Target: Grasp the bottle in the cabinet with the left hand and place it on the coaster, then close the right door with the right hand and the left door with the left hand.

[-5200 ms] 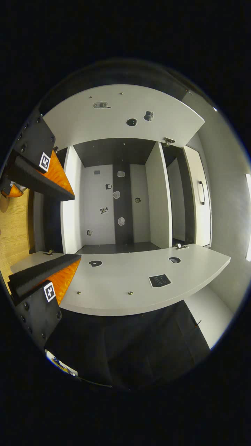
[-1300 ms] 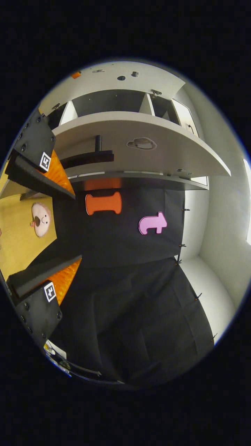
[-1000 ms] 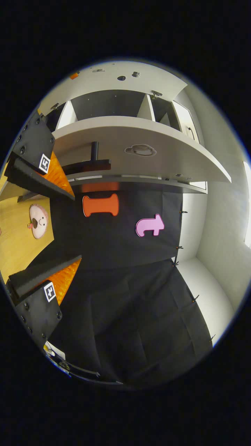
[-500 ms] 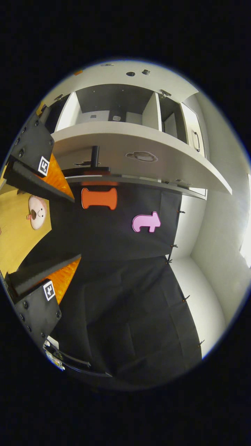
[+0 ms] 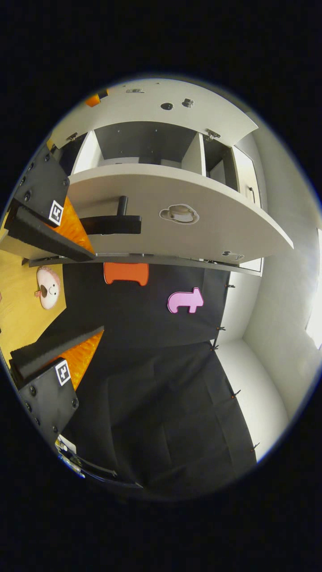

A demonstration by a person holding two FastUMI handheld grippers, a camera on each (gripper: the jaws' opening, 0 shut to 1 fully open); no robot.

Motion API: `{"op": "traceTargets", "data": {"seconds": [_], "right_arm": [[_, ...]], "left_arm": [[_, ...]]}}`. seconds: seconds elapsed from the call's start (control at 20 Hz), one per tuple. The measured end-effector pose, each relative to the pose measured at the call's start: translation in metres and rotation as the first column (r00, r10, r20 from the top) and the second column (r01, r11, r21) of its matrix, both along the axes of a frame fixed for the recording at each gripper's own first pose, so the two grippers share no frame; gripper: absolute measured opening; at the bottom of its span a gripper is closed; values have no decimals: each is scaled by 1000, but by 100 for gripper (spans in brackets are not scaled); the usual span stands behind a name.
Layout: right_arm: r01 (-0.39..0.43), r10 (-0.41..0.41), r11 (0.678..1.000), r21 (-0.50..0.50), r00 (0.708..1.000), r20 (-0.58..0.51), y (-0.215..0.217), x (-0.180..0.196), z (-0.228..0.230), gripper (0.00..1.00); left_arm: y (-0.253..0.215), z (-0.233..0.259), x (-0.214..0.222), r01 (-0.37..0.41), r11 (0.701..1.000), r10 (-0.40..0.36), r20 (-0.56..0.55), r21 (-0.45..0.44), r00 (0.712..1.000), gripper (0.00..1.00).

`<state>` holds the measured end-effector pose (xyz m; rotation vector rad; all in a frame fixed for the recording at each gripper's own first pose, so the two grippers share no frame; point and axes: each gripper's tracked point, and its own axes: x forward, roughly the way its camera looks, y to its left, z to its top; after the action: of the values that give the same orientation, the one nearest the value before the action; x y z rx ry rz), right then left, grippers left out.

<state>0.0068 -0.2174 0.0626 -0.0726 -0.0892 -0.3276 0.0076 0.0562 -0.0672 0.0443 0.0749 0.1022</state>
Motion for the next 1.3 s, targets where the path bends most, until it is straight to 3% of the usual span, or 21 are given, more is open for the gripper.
{"op": "traceTargets", "data": {"seconds": [0.05, 0.1, 0.4, 0.55, 0.6, 0.65, 0.7, 0.75, 0.8, 0.95, 1.0, 1.05, 1.1, 1.15, 1.2, 1.25, 1.3], "right_arm": [[-7, 7, 1000, 6, 1000, -4, 4, 1, -1, 82], [-18, 18, 1000, 8, 1000, -7, 10, 2, -2, 93], [-176, 177, 984, 37, 984, -15, 76, 27, -8, 93], [-253, 255, 965, 68, 967, -24, 101, 35, -11, 100], [-264, 266, 962, 65, 964, -22, 104, 35, -10, 88], [-274, 275, 960, 59, 961, -21, 111, 39, -9, 88], [-287, 288, 956, 55, 957, -23, 119, 42, -9, 96], [-301, 303, 952, 53, 953, -28, 127, 46, -11, 96], [-312, 314, 949, 54, 949, -34, 132, 51, -12, 88], [-345, 350, 935, 80, 935, -52, 148, 67, -19, 88], [-360, 366, 929, 89, 929, -53, 155, 74, -20, 96], [-366, 371, 926, 92, 927, -53, 157, 79, -21, 96], [-366, 372, 926, 92, 927, -54, 158, 83, -22, 96], [-366, 372, 926, 91, 927, -57, 159, 87, -23, 88], [-372, 377, 924, 90, 924, -55, 161, 91, -23, 96], [-372, 377, 924, 90, 924, -56, 162, 94, -23, 88], [-375, 381, 923, 91, 923, -58, 164, 98, -24, 87]], "left_arm": [[1, -1, 0, 4, 1000, -4, -1, -6, 1000, 92], [1, -1, -1, 7, 1000, -7, -1, -13, 1000, 94], [-1, -2, -6, 28, 999, -28, -6, -40, 1000, 94], [-1, -1, -9, 26, 999, -26, -6, -44, 1000, 94], [0, -1, -10, 22, 999, -22, -4, -46, 1000, 95], [0, -1, -11, 20, 999, -20, -3, -48, 1000, 95], [0, -2, -12, 17, 999, -18, -6, -51, 1000, 95], [0, -3, -12, 14, 998, -15, -10, -54, 1000, 95], [-1, -4, -11, 13, 998, -13, -13, -55, 1000, 95], [-1, -5, -10, 12, 998, -13, -18, -58, 1000, 95], [-1, -5, -10, 9, 998, -10, -19, -57, 1000, 95], [-2, -5, -10, 8, 998, -9, -22, -57, 1000, 95], [-3, -5, -10, 8, 998, -10, -22, -56, 1000, 95], [-4, -5, -10, 10, 998, -11, -22, -56, 1000, 95], [-4, -5, -10, 11, 998, -12, -21, -56, 1000, 95], [-4, -6, -9, 12, 998, -13, -23, -55, 1000, 95], [-5, -7, -8, 12, 998, -14, -27, -56, 1000, 95]]}}
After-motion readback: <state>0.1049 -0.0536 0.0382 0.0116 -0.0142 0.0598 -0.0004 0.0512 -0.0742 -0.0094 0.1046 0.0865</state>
